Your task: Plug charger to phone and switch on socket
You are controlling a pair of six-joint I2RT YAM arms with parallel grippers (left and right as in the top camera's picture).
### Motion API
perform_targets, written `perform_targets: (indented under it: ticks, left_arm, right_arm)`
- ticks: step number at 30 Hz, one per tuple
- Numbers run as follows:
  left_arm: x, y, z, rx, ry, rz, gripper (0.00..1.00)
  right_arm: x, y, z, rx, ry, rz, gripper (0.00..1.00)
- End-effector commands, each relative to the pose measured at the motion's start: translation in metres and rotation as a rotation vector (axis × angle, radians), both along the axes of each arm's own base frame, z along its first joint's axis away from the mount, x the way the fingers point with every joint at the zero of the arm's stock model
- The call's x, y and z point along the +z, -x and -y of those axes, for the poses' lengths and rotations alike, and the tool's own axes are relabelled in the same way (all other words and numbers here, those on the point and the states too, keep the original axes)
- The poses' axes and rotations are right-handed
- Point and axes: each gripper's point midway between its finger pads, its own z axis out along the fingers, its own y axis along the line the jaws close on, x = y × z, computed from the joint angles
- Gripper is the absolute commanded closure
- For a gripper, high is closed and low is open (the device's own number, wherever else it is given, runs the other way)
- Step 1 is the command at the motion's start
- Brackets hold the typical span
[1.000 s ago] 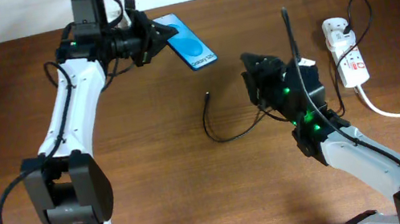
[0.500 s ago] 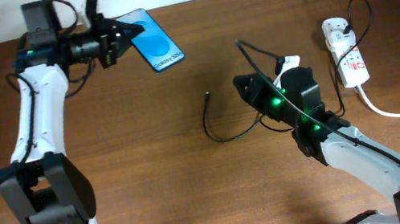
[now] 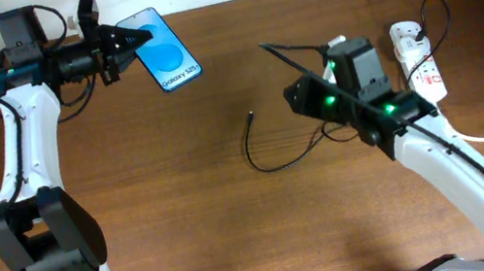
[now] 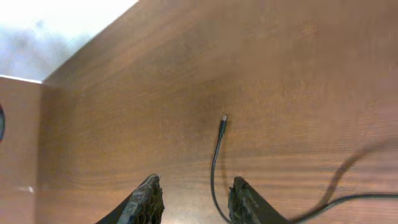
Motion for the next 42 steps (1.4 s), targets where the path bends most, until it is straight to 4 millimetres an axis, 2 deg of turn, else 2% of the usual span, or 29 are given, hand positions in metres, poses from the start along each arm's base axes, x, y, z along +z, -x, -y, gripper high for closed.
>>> perform_targets:
  ticks: [1,5,11,17,18,21,25,29,34,42]
  left_arm:
    - [0.023,0.006,-0.016,-0.003,0.025,0.069,1.00]
    - [0.024,0.006,-0.024,0.005,0.036,0.063,1.00]
    - [0.025,0.006,-0.026,0.007,0.038,0.064,1.00]
    - [0.025,0.006,-0.027,0.009,0.038,0.064,1.00]
    - [0.025,0.006,-0.029,0.013,0.038,0.064,1.00]
    - [0.026,0.005,-0.041,0.031,0.045,0.066,1.00]
    - [0.028,0.005,-0.055,0.049,0.057,0.069,1.00]
    - [0.029,0.005,-0.067,0.070,0.059,0.070,1.00]
    - [0.030,0.006,-0.067,0.062,0.067,0.071,1.00]
    - [0.030,0.006,-0.066,0.060,0.069,0.071,1.00]
  right_arm:
    - [0.023,-0.010,0.006,0.001,0.059,0.051,0.64]
    - [0.020,-0.016,0.004,0.022,0.091,-0.002,0.65]
    - [-0.005,-0.028,-0.012,0.127,0.134,-0.179,0.65]
    - [-0.057,-0.038,-0.048,0.218,0.145,-0.313,0.65]
    - [-0.066,-0.038,-0.052,0.226,0.149,-0.330,0.69]
    - [-0.094,-0.036,-0.067,0.255,0.152,-0.375,0.72]
    - [-0.119,-0.037,-0.080,0.256,0.144,-0.409,0.72]
    - [-0.130,-0.038,-0.090,0.235,0.133,-0.423,0.72]
    - [-0.146,-0.034,-0.103,0.224,0.126,-0.452,0.72]
    - [-0.155,-0.038,-0.097,0.149,0.153,-0.467,0.79]
